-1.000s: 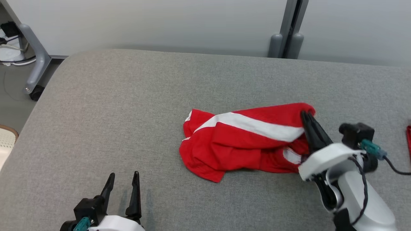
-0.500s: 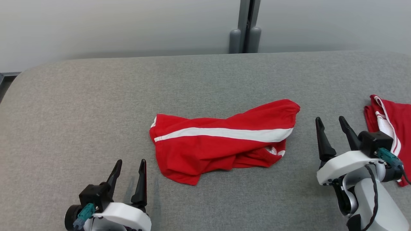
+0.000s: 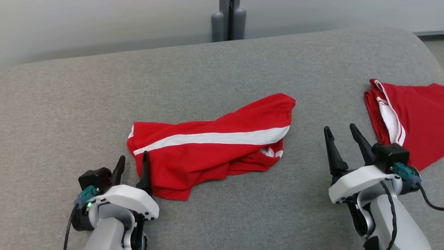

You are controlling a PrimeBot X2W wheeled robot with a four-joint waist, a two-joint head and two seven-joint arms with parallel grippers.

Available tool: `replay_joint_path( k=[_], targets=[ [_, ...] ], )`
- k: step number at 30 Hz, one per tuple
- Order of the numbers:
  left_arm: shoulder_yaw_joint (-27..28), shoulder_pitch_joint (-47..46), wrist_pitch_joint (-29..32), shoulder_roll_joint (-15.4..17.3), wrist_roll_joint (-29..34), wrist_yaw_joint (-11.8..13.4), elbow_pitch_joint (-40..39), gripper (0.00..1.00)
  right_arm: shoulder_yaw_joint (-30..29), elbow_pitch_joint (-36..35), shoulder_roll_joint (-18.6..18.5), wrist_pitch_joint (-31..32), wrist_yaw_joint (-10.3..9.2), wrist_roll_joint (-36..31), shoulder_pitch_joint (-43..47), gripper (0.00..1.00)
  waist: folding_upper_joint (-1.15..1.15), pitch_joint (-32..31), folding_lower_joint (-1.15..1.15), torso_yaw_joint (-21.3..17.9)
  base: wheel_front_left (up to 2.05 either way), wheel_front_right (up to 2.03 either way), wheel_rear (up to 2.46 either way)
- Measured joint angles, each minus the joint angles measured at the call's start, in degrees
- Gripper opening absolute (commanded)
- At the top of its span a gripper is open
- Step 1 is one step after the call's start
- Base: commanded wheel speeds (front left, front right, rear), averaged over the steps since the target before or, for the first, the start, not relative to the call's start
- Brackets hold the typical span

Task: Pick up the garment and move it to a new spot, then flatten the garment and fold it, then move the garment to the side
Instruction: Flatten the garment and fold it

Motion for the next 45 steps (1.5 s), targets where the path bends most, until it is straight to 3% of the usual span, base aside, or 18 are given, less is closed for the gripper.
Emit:
replay_joint_path(
  k=[6,7,8,10,22,29,35,36,38,45],
  targets=[
    [0.07,-4.49,0.01,0.05,-1.58,-0.08,7.22,1.00,-0.15,-0.33,0.09,0.00,0.00,0.09,-0.59,1.00,0.00,2.24,0.00,-1.72,0.00,0.00,0.00],
    [-0.26,-4.66,0.00,0.07,-1.54,-0.24,7.80,0.84,-0.27,-0.33,0.10,0.00,0.00,0.09,-0.60,1.00,0.00,2.46,0.00,-1.84,0.00,0.00,0.00],
    [-0.77,-4.73,0.01,0.08,-0.77,-0.57,8.25,0.44,-0.40,-0.33,0.11,0.00,0.00,0.09,-0.60,1.00,0.00,2.64,0.00,-1.91,0.00,0.00,0.00],
    [-1.40,-4.98,0.00,0.04,-0.32,-0.87,8.48,0.00,-0.63,-0.35,0.11,0.00,0.00,0.09,-0.59,1.00,0.00,2.77,0.00,-1.82,0.00,0.00,0.00],
    [-1.25,-3.02,0.02,0.16,8.91,-0.41,-0.62,0.00,-0.33,-0.27,0.21,0.00,0.00,2.25,-0.62,1.00,0.00,0.66,0.00,-0.09,0.00,0.00,0.00],
    [0.63,-1.59,0.01,2.48,17.86,-2.15,-7.91,0.00,0.58,0.32,0.23,0.00,0.00,4.70,1.12,1.00,0.00,-3.16,0.00,0.13,0.00,0.00,0.00],
    [1.70,6.10,0.01,2.69,21.65,-3.19,-11.38,0.02,1.09,0.46,0.21,0.00,0.00,6.21,3.82,1.00,0.00,-6.23,0.00,-0.39,0.00,0.00,0.00],
    [2.03,7.51,0.00,2.58,21.68,-3.30,-10.94,0.28,1.12,0.45,0.22,0.00,0.00,6.30,4.16,1.00,0.00,-6.51,0.00,-0.46,0.00,0.00,0.00],
    [2.71,10.20,0.01,2.26,21.74,-3.33,-9.40,1.00,1.30,0.49,0.21,0.00,0.00,6.51,4.85,1.00,0.00,-6.94,0.00,-0.51,0.00,0.00,0.00],
    [5.02,14.94,0.02,1.20,21.49,-3.13,-4.36,1.00,2.01,0.71,0.22,0.00,0.00,7.03,6.02,1.00,0.00,-7.82,0.00,-0.34,0.00,0.00,0.00]
  ],
)
